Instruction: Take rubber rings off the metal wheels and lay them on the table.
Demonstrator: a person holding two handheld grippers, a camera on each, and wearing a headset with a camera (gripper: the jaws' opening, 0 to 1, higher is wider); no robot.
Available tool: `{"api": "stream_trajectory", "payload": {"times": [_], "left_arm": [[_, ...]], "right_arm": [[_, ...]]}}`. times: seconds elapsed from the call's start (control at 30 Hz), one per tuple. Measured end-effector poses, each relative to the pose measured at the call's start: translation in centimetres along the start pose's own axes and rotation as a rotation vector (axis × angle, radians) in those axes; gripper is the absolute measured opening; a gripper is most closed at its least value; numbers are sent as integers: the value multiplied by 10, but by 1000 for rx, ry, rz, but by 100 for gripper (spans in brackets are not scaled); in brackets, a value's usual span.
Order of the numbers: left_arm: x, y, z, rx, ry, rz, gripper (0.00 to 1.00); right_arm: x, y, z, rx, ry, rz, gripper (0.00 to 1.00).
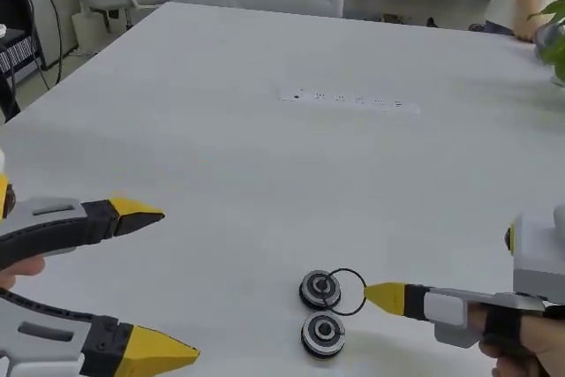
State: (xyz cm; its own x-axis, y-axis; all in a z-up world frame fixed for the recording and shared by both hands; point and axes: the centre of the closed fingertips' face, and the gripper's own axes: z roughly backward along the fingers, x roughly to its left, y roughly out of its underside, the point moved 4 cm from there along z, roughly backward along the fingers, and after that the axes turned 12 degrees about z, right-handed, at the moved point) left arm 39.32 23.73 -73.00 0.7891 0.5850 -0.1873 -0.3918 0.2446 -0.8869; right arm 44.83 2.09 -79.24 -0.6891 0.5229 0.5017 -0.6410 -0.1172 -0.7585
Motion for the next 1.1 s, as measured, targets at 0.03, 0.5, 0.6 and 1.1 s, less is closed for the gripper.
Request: {"api": "stream_trajectory", "payload": {"times": [0.03, 0.5, 0.6, 1.1], "left_arm": [[1, 1, 1, 2, -3, 2, 80], [-1, 9, 0, -15, -3, 49, 79], [-1, 11, 0, -12, -3, 52, 79], [1, 14, 0, -31, -24, 89, 79]], "right_arm": [[0, 0, 0, -2, 1, 0, 0], [9, -14, 5, -52, 6, 10, 0], [9, -16, 6, -59, 5, 9, 0], [21, -28, 6, -76, -4, 45, 0]]}}
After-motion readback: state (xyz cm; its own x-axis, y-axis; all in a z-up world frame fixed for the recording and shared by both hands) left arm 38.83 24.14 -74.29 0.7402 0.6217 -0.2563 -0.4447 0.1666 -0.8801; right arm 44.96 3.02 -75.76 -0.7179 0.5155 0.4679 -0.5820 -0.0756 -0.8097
